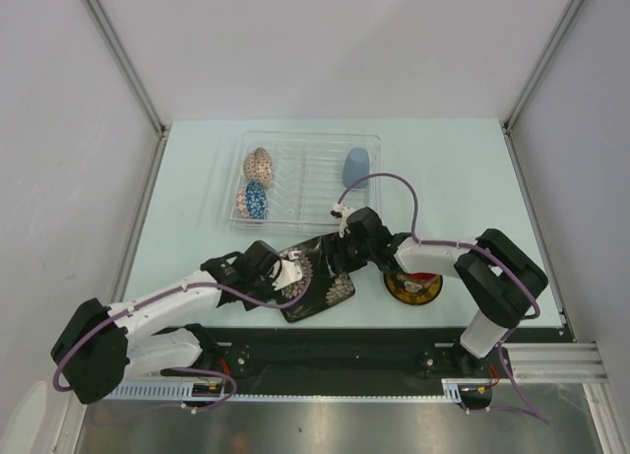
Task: Load the mixed dishes into the dish rack
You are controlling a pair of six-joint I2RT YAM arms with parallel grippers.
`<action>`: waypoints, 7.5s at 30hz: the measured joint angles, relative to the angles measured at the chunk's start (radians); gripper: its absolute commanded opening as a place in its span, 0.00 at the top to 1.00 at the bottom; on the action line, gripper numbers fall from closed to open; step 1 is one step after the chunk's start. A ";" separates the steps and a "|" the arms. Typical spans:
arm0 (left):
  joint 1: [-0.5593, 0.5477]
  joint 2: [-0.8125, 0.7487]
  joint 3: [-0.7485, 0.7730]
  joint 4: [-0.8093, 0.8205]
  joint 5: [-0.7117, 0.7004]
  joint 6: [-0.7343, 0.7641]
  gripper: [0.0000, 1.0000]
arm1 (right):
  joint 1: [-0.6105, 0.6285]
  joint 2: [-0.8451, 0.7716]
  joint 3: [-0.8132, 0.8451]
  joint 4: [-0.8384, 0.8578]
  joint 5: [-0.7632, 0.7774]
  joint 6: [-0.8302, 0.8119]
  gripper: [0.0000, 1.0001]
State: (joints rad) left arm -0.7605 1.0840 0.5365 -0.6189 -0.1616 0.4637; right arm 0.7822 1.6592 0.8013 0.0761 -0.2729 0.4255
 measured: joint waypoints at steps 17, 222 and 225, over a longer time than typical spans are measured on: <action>0.005 0.195 0.075 0.041 0.007 -0.037 0.40 | -0.031 0.050 0.007 0.074 -0.081 -0.018 0.42; 0.498 0.307 0.866 -0.193 0.345 -0.224 0.42 | 0.014 -0.468 0.453 -0.841 0.729 -0.296 0.26; 0.468 0.300 0.866 -0.196 0.341 -0.219 0.42 | 0.078 -0.510 0.397 -0.930 0.735 -0.194 0.27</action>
State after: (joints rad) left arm -0.2920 1.3838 1.4029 -0.8154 0.1799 0.2447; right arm 0.8600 1.1492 1.1984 -0.8543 0.4625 0.2317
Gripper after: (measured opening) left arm 0.581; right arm 0.742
